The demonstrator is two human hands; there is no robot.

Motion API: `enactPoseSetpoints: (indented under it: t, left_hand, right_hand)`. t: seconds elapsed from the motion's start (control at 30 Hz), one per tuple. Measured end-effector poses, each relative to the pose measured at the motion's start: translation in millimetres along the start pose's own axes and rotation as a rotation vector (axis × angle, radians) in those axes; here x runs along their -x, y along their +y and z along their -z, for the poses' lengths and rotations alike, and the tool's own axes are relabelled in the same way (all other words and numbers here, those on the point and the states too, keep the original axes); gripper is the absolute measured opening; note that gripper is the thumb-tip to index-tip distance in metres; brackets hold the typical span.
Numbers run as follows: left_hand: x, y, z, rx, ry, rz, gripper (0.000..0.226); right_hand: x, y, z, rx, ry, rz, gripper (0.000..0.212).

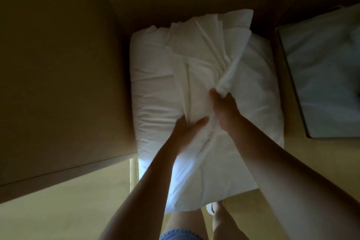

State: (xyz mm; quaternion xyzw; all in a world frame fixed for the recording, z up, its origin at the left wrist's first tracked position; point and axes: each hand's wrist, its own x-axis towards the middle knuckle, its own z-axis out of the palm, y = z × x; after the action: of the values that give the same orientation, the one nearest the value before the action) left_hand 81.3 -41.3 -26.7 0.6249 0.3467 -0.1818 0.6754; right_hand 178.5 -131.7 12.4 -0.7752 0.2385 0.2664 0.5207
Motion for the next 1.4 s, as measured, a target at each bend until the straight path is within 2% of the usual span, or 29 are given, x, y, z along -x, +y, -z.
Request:
enactPoseSetpoints:
  t: [0.03, 0.13, 0.17, 0.23, 0.3, 0.33, 0.37, 0.43, 0.47, 0.53, 0.6, 0.73, 0.8, 0.93, 1.07, 1.17, 1.3, 1.33, 1.4]
  left_hand:
    - [3.2, -3.9, -4.8, -0.004, -0.010, -0.018, 0.071]
    - [7.9, -7.0, -20.2, -0.133, -0.001, -0.009, 0.100]
    - [8.9, -4.5, -24.5, -0.224, 0.032, -0.019, 0.097]
    - [12.0, 1.0, -30.6, -0.371, 0.111, -0.095, 0.077]
    - [19.7, 6.5, -36.0, -0.464, 0.140, -0.185, 0.065]
    - [24.7, 9.1, -39.1, -0.513, 0.152, -0.216, 0.063]
    - [30.1, 12.2, -43.2, -0.562, 0.163, -0.254, 0.062]
    - [45.8, 23.6, -52.2, -0.623, 0.172, -0.356, 0.059]
    - [55.4, 31.5, -57.3, -0.629, 0.170, -0.424, 0.058]
    - [77.6, 45.0, -73.6, -0.646, 0.163, -0.551, 0.058]
    - [106.5, 48.2, -92.1, -0.674, 0.184, -0.641, 0.061]
    - [170.8, 32.6, -129.6, -0.688, 0.252, -0.792, 0.063]
    - [206.1, 17.7, -144.8, -0.668, 0.260, -0.833, 0.062]
    - [272.3, -24.9, -153.5, -0.561, 0.280, -0.725, 0.071]
    - [318.3, -78.5, -146.2, -0.450, 0.290, -0.529, 0.091]
    - [349.5, -116.0, -124.1, -0.207, 0.244, -0.370, 0.099]
    - [387.1, -158.9, -82.5, 0.144, 0.241, -0.338, 0.077]
    - [396.6, -168.9, -71.4, 0.158, 0.261, -0.340, 0.077]
    - [415.2, -189.5, -46.9, 0.076, 0.306, -0.328, 0.093]
  right_hand:
    - [-2.3, -1.5, -1.8, 0.029, -0.038, -0.018, 0.069]
    - [-2.2, -2.2, -12.4, 0.116, -0.091, -0.154, 0.105]
    - [-0.1, -1.3, -17.5, 0.187, -0.081, -0.193, 0.116]
    - [4.5, -0.3, -27.8, 0.366, -0.050, -0.223, 0.133]
    - [8.8, -3.5, -29.8, 0.433, -0.034, -0.221, 0.138]
    - [10.9, -7.1, -25.6, 0.425, -0.037, -0.203, 0.132]
    - [12.5, -12.1, -17.3, 0.413, -0.042, -0.162, 0.116]
    - [21.8, -23.3, 8.9, 0.378, 0.012, -0.049, 0.066]
    - [29.3, -27.8, 25.2, 0.322, 0.050, -0.021, 0.049]
    - [49.4, -31.8, 63.2, 0.173, 0.082, -0.004, 0.027]
    - [71.1, -27.4, 99.7, 0.061, 0.043, 0.011, 0.014]
    - [117.9, -0.9, 163.5, -0.062, -0.073, 0.052, 0.023]
    - [139.9, 20.4, 187.9, -0.037, -0.162, 0.090, 0.012]
    - [185.3, 67.3, 207.7, -0.010, -0.361, 0.094, 0.011]
    - [228.2, 111.6, 191.1, 0.051, -0.413, 0.199, 0.009]
    - [257.4, 139.8, 164.9, 0.122, -0.468, 0.259, 0.006]
    - [295.7, 169.2, 122.7, 0.182, -0.569, 0.262, 0.003]
    - [307.1, 174.5, 109.7, 0.190, -0.597, 0.256, 0.003]
    - [330.4, 186.0, 78.6, 0.197, -0.646, 0.247, 0.011]
